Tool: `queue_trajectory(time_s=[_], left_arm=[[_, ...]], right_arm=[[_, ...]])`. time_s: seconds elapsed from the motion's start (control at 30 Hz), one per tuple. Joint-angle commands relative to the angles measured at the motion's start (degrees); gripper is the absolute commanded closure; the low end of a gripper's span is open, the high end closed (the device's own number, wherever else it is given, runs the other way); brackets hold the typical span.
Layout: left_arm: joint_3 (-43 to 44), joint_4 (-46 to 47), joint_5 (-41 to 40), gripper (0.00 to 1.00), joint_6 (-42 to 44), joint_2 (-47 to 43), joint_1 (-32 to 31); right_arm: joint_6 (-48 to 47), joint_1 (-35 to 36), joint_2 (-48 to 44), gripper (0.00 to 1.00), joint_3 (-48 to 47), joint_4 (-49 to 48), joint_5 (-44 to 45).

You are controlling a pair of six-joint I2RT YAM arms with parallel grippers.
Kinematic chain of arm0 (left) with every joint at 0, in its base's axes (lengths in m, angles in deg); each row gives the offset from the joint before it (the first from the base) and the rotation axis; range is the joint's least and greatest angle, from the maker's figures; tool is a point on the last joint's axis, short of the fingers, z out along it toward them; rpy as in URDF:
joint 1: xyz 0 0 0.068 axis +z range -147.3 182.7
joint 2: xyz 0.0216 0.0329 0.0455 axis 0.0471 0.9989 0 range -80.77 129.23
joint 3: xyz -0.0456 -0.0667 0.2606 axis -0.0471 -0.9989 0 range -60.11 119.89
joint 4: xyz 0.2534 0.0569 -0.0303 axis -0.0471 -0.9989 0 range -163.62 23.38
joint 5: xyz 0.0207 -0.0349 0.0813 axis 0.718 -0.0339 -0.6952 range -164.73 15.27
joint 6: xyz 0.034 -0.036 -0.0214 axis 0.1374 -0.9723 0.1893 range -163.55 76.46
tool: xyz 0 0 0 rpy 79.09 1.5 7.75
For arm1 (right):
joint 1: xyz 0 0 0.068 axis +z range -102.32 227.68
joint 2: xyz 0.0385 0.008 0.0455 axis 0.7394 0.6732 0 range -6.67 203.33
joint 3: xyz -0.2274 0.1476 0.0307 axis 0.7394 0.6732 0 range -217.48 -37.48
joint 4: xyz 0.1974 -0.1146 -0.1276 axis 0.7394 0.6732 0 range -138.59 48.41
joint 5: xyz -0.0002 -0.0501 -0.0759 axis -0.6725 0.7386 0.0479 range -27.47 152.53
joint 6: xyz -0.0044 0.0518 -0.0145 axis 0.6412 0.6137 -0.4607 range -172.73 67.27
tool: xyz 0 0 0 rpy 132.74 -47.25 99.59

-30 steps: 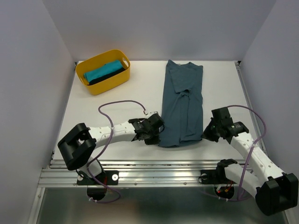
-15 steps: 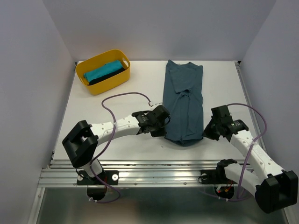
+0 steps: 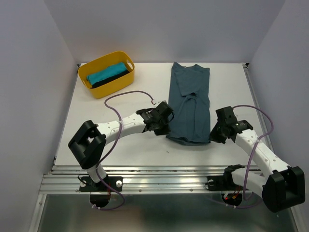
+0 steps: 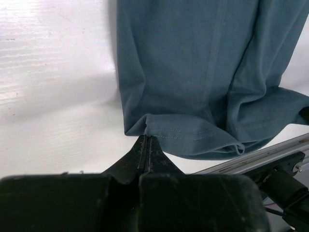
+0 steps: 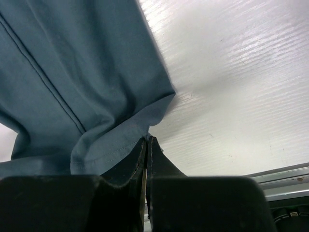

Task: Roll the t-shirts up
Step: Roll the T-shirt to the center of the board.

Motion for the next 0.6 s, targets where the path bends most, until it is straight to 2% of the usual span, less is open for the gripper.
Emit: queue_trajectory(time_s=[0.0, 0.37, 0.57], left_arm=[[0.53, 1.35, 0.38, 1.00, 1.50, 0.75, 0.61], [2.38, 3.10, 0.38, 1.00, 3.43, 3.57, 2.19], [3.26, 3.72, 0.29, 1.00, 4.58, 4.71, 3.07]], right_arm=[[-0.49, 0.46, 0.78, 0.99, -2.64, -2.91, 2.94], [-0.93, 0.46, 5.09, 0.98, -5.54, -4.14, 5.67], [-1.28, 0.46, 6.85, 0.93, -6.33, -5.11, 7.51]])
